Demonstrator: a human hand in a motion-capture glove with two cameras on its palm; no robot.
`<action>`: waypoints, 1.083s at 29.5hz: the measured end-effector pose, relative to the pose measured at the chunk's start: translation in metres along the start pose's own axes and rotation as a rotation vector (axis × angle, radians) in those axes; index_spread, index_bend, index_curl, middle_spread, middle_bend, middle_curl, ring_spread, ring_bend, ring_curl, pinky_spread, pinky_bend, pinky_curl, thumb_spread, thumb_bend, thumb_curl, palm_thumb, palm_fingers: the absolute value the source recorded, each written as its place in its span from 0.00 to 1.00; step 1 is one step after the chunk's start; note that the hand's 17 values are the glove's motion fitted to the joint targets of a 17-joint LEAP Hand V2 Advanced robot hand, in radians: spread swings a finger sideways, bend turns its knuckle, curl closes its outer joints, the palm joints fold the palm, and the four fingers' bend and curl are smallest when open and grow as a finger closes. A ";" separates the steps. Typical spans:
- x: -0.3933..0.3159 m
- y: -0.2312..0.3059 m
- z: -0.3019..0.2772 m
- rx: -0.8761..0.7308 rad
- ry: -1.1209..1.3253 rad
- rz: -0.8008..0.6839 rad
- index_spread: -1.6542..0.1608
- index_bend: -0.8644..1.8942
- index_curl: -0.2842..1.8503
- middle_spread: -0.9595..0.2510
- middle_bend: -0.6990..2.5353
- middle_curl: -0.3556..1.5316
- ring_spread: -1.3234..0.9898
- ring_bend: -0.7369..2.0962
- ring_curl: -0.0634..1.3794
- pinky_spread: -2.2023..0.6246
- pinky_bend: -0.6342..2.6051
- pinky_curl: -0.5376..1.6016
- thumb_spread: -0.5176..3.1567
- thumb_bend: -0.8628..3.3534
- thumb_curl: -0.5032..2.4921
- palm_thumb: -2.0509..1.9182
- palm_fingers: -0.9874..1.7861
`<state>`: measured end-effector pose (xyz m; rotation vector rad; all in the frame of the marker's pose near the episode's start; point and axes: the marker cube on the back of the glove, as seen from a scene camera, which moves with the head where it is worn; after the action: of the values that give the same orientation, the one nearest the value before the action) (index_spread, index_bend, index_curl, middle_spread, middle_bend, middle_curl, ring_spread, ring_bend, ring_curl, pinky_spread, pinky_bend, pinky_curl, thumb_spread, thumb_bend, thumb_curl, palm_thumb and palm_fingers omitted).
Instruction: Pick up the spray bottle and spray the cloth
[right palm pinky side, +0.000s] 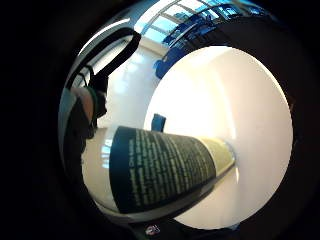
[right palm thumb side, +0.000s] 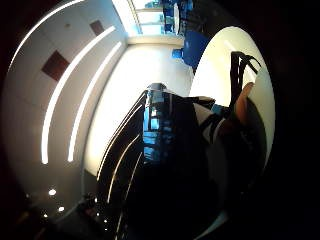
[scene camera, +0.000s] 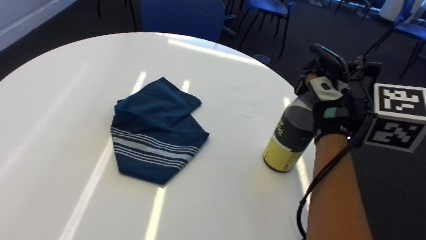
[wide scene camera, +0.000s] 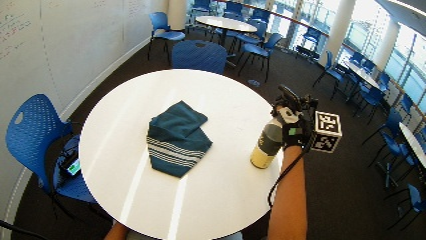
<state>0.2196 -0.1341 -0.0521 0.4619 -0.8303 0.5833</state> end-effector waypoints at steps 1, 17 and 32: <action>0.000 0.000 0.001 0.024 0.008 -0.011 0.75 0.45 0.36 0.61 0.39 0.46 0.47 0.43 0.35 0.74 0.27 0.36 0.26 0.20 0.37 0.76 0.82; -0.005 0.002 0.000 0.217 0.116 -0.071 0.76 0.49 0.39 0.61 0.40 0.47 0.47 0.44 0.36 0.68 0.31 0.41 0.25 0.20 0.39 0.74 0.87; -0.004 0.001 0.007 0.239 0.132 -0.077 0.77 0.50 0.40 0.61 0.41 0.47 0.47 0.46 0.37 0.67 0.31 0.42 0.24 0.20 0.41 0.73 0.86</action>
<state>0.2137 -0.1387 -0.0508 0.6633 -0.6166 0.6378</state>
